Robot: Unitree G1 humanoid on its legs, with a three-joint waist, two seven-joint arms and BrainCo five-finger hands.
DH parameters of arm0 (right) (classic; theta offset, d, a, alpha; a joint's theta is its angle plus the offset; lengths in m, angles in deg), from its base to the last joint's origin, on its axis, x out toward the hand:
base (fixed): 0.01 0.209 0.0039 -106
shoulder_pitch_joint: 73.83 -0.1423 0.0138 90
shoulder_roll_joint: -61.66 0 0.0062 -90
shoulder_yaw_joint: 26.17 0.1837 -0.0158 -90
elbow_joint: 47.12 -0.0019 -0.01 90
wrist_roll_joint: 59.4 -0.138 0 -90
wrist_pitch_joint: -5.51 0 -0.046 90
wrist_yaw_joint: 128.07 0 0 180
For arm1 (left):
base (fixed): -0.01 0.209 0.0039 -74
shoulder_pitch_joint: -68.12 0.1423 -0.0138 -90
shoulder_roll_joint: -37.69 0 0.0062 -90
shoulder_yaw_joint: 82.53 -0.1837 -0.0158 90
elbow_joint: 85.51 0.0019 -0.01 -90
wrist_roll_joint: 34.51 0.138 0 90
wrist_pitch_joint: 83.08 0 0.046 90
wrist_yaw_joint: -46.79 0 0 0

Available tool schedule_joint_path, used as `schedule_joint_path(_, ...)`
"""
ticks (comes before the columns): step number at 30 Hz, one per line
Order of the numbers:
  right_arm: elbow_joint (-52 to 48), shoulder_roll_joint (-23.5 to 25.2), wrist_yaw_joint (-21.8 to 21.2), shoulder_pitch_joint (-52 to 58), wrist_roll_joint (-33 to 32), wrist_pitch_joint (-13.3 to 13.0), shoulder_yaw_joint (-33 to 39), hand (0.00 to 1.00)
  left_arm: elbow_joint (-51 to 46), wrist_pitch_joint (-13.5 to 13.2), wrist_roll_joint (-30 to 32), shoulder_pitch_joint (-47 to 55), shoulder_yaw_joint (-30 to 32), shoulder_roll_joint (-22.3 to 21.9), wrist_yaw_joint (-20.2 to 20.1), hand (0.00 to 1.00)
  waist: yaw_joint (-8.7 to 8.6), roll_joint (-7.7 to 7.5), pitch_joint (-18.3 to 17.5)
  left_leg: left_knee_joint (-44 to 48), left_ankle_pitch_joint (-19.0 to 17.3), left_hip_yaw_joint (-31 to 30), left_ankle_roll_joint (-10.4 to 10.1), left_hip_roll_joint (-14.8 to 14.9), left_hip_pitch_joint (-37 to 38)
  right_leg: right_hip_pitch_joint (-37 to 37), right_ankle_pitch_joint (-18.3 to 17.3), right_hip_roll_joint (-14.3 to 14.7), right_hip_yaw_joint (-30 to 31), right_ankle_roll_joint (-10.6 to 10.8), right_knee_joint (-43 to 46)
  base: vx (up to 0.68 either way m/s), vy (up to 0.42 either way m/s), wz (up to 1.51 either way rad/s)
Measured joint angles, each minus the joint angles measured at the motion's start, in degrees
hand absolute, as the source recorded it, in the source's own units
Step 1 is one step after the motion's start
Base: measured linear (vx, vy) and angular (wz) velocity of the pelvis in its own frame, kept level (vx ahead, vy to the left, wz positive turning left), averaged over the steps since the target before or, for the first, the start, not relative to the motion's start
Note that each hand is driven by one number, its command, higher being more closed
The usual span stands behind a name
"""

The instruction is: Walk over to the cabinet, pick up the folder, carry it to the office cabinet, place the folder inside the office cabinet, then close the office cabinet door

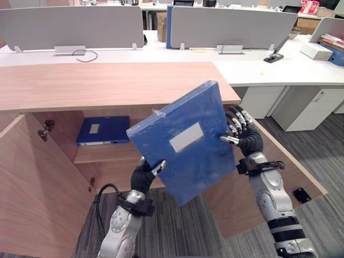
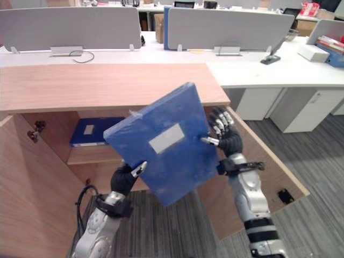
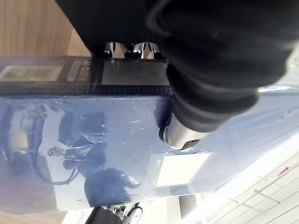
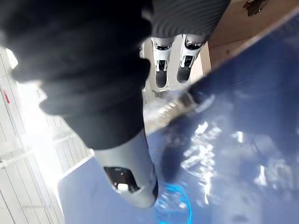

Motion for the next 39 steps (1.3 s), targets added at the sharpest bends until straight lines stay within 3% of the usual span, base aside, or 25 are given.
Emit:
schedule_joint_path(9, 0.0, -2.4, 0.0, -5.2, 8.5, -0.9, -3.3, 0.0, -0.1, -1.7, -3.4, -1.9, -0.6, 1.2, -0.6, 1.0, 0.22, 0.07, -0.1, 0.0, 0.5, -0.1, -0.2, 0.0, 0.0, -0.3, 0.1, 0.0, -0.2, -0.2, 0.0, 0.0, 0.001, 0.0)
schedule_joint_path(15, 0.3, -6.7, -1.3, -6.8, 9.4, -2.1, -7.8, 0.0, -1.5, -2.4, -5.6, -3.5, -0.6, 3.8, -0.6, 1.0, 0.59, 0.01, -0.6, 0.0, 0.8, -0.3, -0.2, 0.0, 0.0, -0.3, 0.2, 0.0, -0.3, -0.3, 0.0, 0.0, 0.0, 0.0)
schedule_joint_path(16, 0.5, -8.0, -1.6, -7.2, 9.4, -2.1, -9.1, 1.0, -1.7, -2.5, -5.8, -3.8, -0.6, 4.4, -0.6, 1.0, 0.67, -0.01, -0.6, 0.0, 0.9, -0.3, -0.2, 0.0, 0.0, -0.3, 0.2, 0.0, -0.3, -0.4, 0.0, 0.0, 0.0, 0.0)
schedule_joint_path(23, 3.7, -17.2, -5.5, -10.9, -0.3, -1.9, -17.2, 1.0, -5.7, -2.8, -9.4, -5.9, -1.4, 10.5, -0.7, 1.0, 1.14, -0.04, -2.0, 0.0, 1.1, -0.5, -0.2, 0.0, -0.2, -0.3, 0.4, 0.0, -0.5, -0.7, -0.4, 0.0, 0.0, 0.0)
schedule_joint_path(30, 3.3, -28.1, -11.8, -11.6, -18.1, -0.6, -26.6, 1.0, -6.0, -2.5, -14.8, -10.5, -4.4, 16.3, -1.2, 1.0, 2.11, -0.19, -2.8, 0.0, 1.5, -1.0, -0.4, 0.0, -1.0, -0.6, 0.5, 0.0, -0.9, -1.3, -0.9, -0.01, 0.003, 0.02)
schedule_joint_path(31, 2.5, -29.3, -11.8, -11.2, -19.1, -0.3, -27.1, 1.0, -6.0, -2.4, -14.8, -10.8, -4.5, 16.3, -1.3, 0.0, 2.29, -0.22, -2.8, 0.1, 1.5, -1.0, -0.4, 0.0, -1.0, -0.6, 0.5, 0.0, -0.9, -1.4, -1.0, 0.0, 0.0, 0.0)
schedule_joint_path(33, -1.0, -35.4, -12.8, -8.4, -22.6, 1.3, -29.3, 1.0, -6.0, -2.3, -15.9, -12.0, -6.3, 17.4, -2.8, 0.0, 2.93, -0.31, -3.1, 0.1, 1.5, -1.2, -0.4, 0.0, -1.1, -0.4, 0.5, 0.0, -1.1, -1.5, -1.2, 0.0, 0.007, 0.05)
schedule_joint_path(35, -2.6, -37.9, -13.9, -6.3, -24.3, 2.7, -31.1, 1.0, -6.0, -2.3, -17.0, -12.2, -7.5, 18.2, -4.0, 0.0, 2.95, -0.36, -3.6, 0.1, 1.5, -1.6, -0.4, 0.0, -1.4, -0.4, 0.4, 0.0, -1.5, -1.6, -1.3, 0.01, 0.005, 0.09)
schedule_joint_path(37, -2.5, -37.4, -15.2, -4.7, -24.7, 3.8, -31.7, 1.0, -5.9, -2.3, -17.3, -12.4, -8.3, 18.2, -4.2, 0.0, 2.89, -0.36, -3.6, 0.2, 1.5, -1.7, -0.4, 0.1, -1.5, -0.5, 0.4, 0.0, -1.7, -1.6, -1.3, 0.0, 0.005, 0.06)
schedule_joint_path(39, 0.0, -33.3, -17.4, -4.8, -24.7, 4.9, -31.9, 1.0, -5.5, -3.1, -17.7, -12.7, -8.5, 17.7, -4.4, 0.0, 2.34, -0.55, -3.7, 0.3, 1.3, -2.1, -0.7, 0.4, -1.9, 0.0, 0.8, 0.2, -2.5, -1.9, -2.6, -0.01, 0.002, 0.06)
